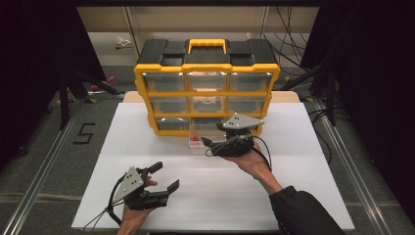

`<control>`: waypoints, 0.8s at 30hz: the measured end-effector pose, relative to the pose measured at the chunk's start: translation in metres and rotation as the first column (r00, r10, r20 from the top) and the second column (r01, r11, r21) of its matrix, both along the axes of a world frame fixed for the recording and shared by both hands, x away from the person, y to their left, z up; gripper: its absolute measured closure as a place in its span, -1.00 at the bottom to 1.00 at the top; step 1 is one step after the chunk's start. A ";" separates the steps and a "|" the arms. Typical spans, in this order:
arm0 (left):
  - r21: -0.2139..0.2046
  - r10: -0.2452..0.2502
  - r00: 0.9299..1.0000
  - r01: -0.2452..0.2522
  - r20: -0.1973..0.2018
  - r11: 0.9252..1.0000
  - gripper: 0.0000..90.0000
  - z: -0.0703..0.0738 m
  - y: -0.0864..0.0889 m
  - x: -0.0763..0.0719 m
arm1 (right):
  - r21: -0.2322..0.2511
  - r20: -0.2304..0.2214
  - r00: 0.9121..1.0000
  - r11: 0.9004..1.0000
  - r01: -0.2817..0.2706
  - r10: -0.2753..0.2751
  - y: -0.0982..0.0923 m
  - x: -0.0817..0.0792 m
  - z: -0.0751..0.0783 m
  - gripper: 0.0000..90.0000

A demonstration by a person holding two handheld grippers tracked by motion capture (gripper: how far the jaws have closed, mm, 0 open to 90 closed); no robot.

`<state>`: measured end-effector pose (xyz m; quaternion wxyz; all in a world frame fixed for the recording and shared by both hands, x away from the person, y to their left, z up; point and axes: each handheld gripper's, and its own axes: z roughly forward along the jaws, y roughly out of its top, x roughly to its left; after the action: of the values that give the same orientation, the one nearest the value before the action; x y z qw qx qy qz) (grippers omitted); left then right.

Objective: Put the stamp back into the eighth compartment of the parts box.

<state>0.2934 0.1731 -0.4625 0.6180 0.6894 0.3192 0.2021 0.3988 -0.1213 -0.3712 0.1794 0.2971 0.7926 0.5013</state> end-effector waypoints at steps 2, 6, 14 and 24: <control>0.000 0.001 1.000 -0.001 0.001 1.000 -0.64 0.000 0.000 0.000 | 0.007 0.003 1.000 1.000 0.001 -0.001 -0.001 -0.001 0.001 -0.34; 0.000 0.001 1.000 -0.001 0.001 1.000 -0.64 0.000 0.000 0.000 | 0.036 0.022 1.000 0.999 0.000 0.000 -0.008 -0.010 0.002 -0.34; 0.001 0.002 1.000 -0.002 0.001 1.000 -0.64 0.000 0.000 0.000 | 0.072 0.040 0.999 0.997 0.003 -0.006 -0.018 -0.020 0.002 -0.34; 0.001 0.002 1.000 -0.002 0.000 1.000 -0.64 0.000 0.000 0.000 | 0.116 0.061 0.998 0.993 0.021 -0.029 -0.032 -0.031 0.001 -0.34</control>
<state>0.2933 0.1731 -0.4626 0.6176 0.6893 0.3198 0.2029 0.3678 -0.1532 -0.3701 0.1930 0.3010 0.7527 0.5528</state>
